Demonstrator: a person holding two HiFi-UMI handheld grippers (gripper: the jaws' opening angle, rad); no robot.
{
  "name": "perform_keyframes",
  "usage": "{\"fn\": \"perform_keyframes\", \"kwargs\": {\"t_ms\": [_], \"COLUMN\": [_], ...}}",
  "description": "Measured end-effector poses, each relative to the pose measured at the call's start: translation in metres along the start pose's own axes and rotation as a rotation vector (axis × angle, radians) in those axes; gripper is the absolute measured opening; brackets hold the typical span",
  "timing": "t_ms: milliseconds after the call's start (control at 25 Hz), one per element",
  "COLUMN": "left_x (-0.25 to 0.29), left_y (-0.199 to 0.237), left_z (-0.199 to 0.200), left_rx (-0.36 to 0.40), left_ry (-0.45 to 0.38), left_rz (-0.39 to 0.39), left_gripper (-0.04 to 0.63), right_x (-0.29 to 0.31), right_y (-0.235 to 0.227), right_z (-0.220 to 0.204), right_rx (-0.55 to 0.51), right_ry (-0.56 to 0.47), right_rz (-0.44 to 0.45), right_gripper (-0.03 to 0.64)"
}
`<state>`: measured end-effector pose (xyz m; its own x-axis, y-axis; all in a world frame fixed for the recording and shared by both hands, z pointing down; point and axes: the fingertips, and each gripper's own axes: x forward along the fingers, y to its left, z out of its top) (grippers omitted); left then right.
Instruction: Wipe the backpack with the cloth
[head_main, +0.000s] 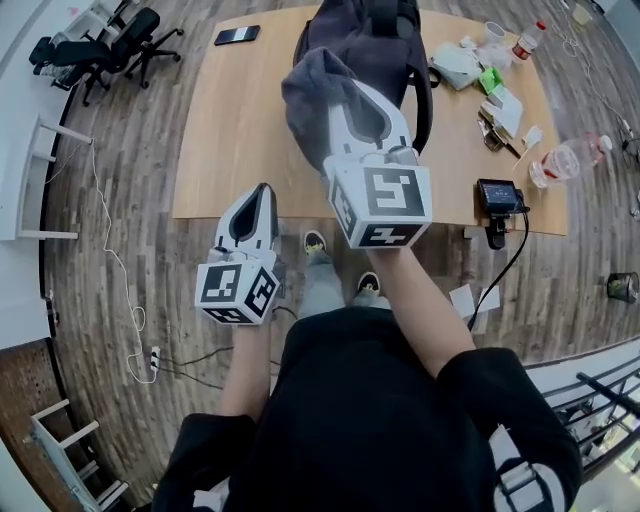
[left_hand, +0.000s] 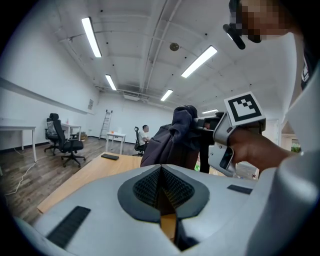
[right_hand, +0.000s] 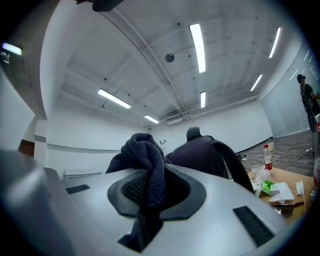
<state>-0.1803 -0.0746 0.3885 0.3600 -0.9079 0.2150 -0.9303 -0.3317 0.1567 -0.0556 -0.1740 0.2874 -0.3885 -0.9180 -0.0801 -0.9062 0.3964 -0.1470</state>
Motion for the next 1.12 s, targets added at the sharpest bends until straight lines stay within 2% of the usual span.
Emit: {"fn": "perform_keyframes", "kwargs": {"t_ms": [120,200,360,520,680,800,1000,1120], "left_x": [-0.002,0.0,-0.001,0.0,0.003,0.003,0.005,0.006], "left_y": [0.001,-0.001,-0.003,-0.001,-0.005,-0.006,-0.005,-0.009], "left_z": [-0.003,-0.005,-0.005,-0.007,-0.012,-0.011,-0.009,-0.01], "left_rx": [-0.004,-0.005,-0.005,-0.004,-0.007,-0.006,-0.003,-0.002], "left_ry": [0.006,0.009,0.012,0.018,0.025,0.024,0.021,0.022], "left_rz": [0.006,0.004,-0.004,0.0,-0.01,-0.013,-0.011,-0.019], "left_gripper": [0.017,0.017,0.015,0.017,0.017,0.017,0.015,0.017], "right_x": [-0.005,-0.009,-0.017,-0.03,-0.041,-0.055,-0.063,-0.072], "right_y": [0.004,0.004,-0.007,-0.004,0.001,-0.005,-0.022,-0.039], "right_z": [-0.018,-0.042,-0.132,-0.197,-0.226,-0.262,-0.278,-0.288], "right_rx": [-0.034,-0.031,0.049,-0.043,-0.139,-0.096,-0.139,-0.115], "right_ry": [0.03,0.087,0.293,0.409,0.444,0.565,0.597,0.641], "right_rz": [0.003,0.007,-0.002,0.018,0.048,0.05,0.05,-0.005], "right_gripper": [0.046,0.046,0.046,0.048,0.046,0.048,0.048,0.048]}}
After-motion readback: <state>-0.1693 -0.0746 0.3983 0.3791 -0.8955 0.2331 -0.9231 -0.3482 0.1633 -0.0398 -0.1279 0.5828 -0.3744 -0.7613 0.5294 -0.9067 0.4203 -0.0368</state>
